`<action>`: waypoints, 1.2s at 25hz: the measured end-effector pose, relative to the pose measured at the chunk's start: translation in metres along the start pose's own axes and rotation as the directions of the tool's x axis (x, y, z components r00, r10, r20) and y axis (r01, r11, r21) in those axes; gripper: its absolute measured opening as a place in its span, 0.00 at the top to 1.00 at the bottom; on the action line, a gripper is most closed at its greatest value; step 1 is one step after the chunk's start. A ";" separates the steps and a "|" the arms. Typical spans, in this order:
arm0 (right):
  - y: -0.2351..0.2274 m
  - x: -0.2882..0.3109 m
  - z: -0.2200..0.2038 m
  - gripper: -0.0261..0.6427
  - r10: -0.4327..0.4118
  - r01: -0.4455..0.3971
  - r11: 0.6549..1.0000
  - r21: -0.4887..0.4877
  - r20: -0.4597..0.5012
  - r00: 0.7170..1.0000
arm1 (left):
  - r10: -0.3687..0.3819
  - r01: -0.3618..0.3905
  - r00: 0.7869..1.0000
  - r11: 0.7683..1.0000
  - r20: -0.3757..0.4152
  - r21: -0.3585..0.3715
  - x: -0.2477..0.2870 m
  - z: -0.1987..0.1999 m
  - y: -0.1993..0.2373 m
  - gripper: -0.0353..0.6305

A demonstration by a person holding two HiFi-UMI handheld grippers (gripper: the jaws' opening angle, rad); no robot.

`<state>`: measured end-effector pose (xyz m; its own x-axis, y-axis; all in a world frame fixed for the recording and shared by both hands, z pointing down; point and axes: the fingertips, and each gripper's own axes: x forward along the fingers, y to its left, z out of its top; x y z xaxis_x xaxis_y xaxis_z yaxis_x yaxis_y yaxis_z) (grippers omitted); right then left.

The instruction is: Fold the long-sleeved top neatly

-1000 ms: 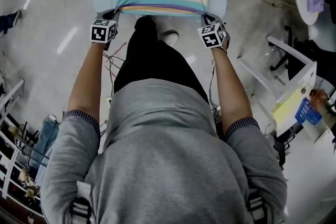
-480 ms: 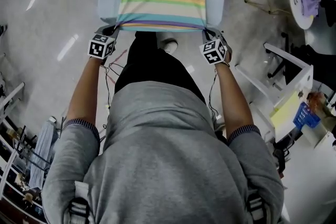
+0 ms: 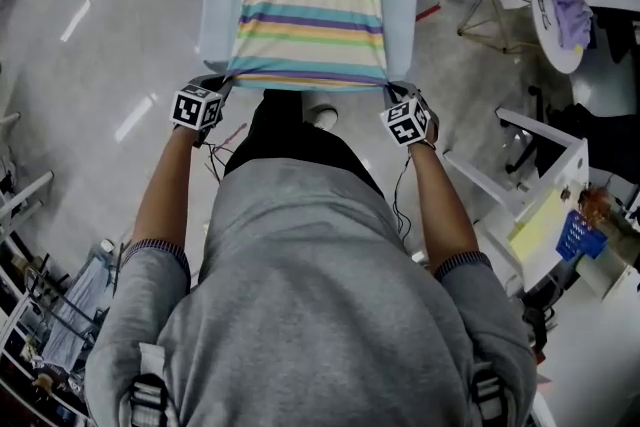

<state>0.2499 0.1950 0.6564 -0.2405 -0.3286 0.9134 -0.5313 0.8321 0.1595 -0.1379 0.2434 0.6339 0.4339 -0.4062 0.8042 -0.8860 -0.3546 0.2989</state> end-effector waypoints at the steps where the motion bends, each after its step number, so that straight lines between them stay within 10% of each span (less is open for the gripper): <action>1: -0.002 -0.003 0.002 0.93 0.001 -0.001 1.000 0.001 -0.002 1.000 | 0.000 0.000 1.000 1.000 -0.005 -0.003 -0.003 0.003 -0.001 0.90; 30: -0.101 -0.006 0.095 0.94 0.033 -0.035 0.998 -0.044 -0.046 0.998 | -0.122 0.125 0.981 0.992 -0.153 0.007 0.006 0.127 0.058 0.90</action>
<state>0.2281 0.0705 0.5996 -0.2204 -0.2797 0.9344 -0.4862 0.8620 0.1433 -0.1661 0.1129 0.5911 0.5087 -0.2257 0.8308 -0.8237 -0.4083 0.3935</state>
